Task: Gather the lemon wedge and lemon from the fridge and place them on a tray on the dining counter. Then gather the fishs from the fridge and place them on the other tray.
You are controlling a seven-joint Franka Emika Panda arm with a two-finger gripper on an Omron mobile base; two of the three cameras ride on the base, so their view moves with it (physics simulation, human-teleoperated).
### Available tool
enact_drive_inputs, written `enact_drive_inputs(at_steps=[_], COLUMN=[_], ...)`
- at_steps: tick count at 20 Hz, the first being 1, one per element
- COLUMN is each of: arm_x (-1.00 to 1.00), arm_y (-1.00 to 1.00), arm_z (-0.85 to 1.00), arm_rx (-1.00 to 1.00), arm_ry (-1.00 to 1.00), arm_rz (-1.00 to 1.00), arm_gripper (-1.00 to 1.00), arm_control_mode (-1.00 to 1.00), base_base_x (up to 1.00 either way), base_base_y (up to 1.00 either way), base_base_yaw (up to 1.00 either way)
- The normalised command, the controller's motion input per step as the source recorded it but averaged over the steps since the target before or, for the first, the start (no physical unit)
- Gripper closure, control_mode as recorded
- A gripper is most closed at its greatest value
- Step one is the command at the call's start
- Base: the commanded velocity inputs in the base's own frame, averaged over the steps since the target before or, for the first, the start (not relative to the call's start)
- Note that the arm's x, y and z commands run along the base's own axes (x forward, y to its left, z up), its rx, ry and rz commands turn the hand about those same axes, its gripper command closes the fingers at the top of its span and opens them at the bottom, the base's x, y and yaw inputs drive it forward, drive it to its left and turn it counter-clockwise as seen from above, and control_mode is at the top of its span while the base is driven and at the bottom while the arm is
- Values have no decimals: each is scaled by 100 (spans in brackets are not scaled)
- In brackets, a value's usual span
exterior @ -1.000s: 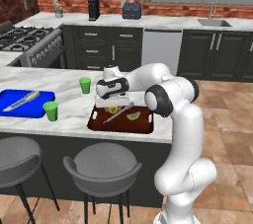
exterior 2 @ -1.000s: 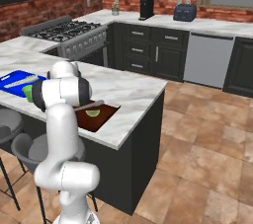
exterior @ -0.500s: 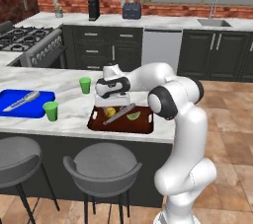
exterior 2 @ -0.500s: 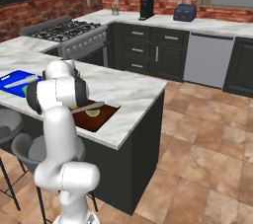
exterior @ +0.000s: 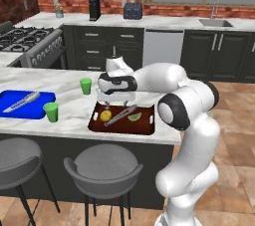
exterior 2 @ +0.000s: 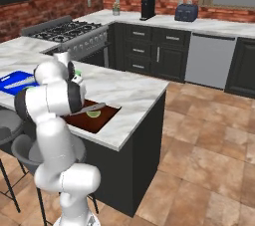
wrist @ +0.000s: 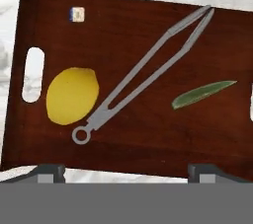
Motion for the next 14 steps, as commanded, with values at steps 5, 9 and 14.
enact_drive_inputs(at_steps=[5,9,14], arm_x=[-62,-59,-57], arm_y=[-24,-38,-59], arm_z=[53,52,47], arm_rx=[0,0,0], arm_ry=[-19,-19,-13], arm_rz=[-3,0,0], arm_gripper=[-100,-100,-100], arm_control_mode=[-100,-100,-100], base_base_x=[0,0,0], base_base_y=[0,0,0], base_base_yaw=[0,0,0])
